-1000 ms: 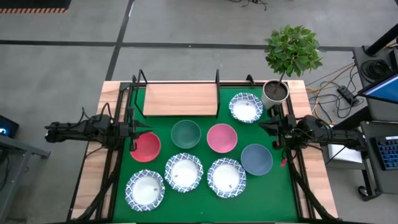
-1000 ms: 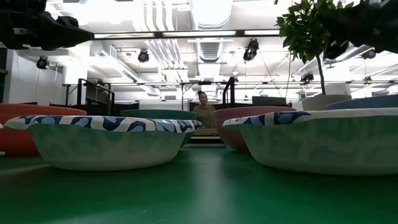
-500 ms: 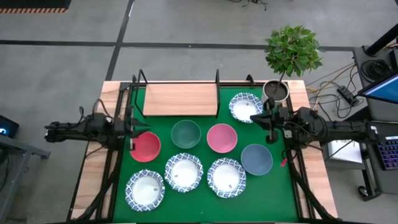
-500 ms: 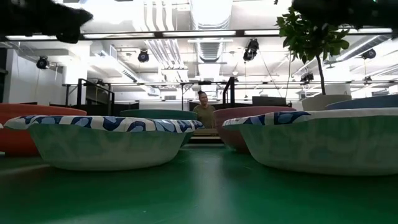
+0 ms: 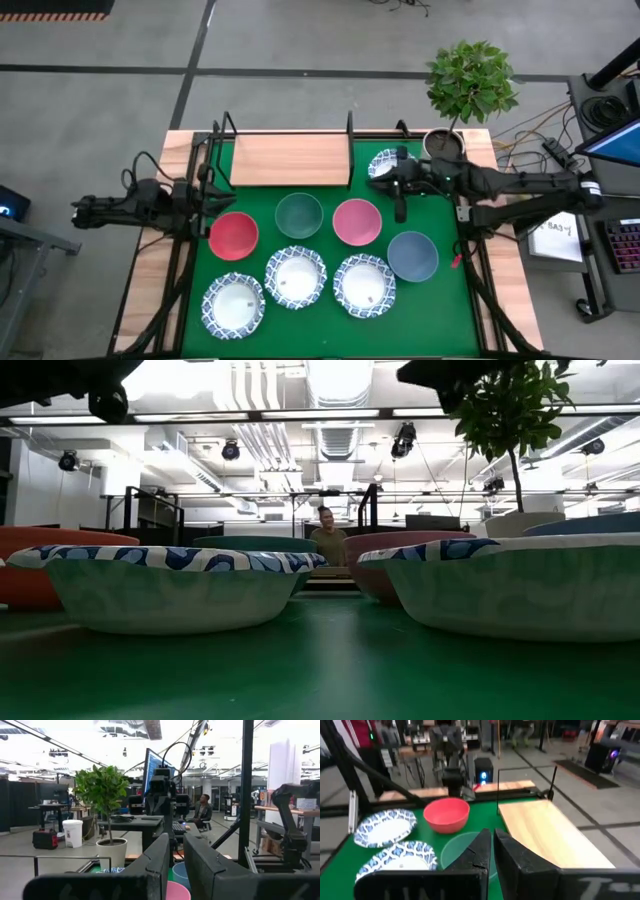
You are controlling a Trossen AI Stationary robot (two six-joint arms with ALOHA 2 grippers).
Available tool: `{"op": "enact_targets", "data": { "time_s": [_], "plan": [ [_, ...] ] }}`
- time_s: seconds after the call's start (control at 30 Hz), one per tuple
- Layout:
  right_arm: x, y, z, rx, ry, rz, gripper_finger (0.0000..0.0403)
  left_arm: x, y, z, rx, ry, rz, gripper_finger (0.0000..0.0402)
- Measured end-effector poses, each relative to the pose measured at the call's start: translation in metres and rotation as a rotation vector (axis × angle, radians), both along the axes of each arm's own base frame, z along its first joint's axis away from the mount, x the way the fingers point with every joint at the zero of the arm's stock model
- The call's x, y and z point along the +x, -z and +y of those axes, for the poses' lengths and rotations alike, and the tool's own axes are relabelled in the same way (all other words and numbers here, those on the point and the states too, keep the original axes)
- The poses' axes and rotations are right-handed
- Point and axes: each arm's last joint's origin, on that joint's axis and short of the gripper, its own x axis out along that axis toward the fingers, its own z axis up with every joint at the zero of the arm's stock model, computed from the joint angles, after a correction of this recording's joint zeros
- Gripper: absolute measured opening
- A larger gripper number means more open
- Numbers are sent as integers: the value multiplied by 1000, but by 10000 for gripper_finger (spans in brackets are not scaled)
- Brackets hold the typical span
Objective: Place and stack bowls onto a shelf
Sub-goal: Put the green bowl on the shelf
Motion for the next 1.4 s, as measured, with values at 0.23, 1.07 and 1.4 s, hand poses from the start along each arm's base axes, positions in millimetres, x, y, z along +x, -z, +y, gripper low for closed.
{"op": "enact_targets", "data": {
  "time_s": [0.23, 1.07, 1.4],
  "plan": [
    [47, -10, -5, -61, -17, 67, 12, 1, 1, 0, -20, 6, 9, 40],
    [199, 30, -22, -145, -104, 532, 12, 3, 2, 0, -58, 16, 26, 40],
    [222, 36, -25, -189, -143, 619, 12, 3, 2, 0, -58, 16, 27, 40]
  ]
}}
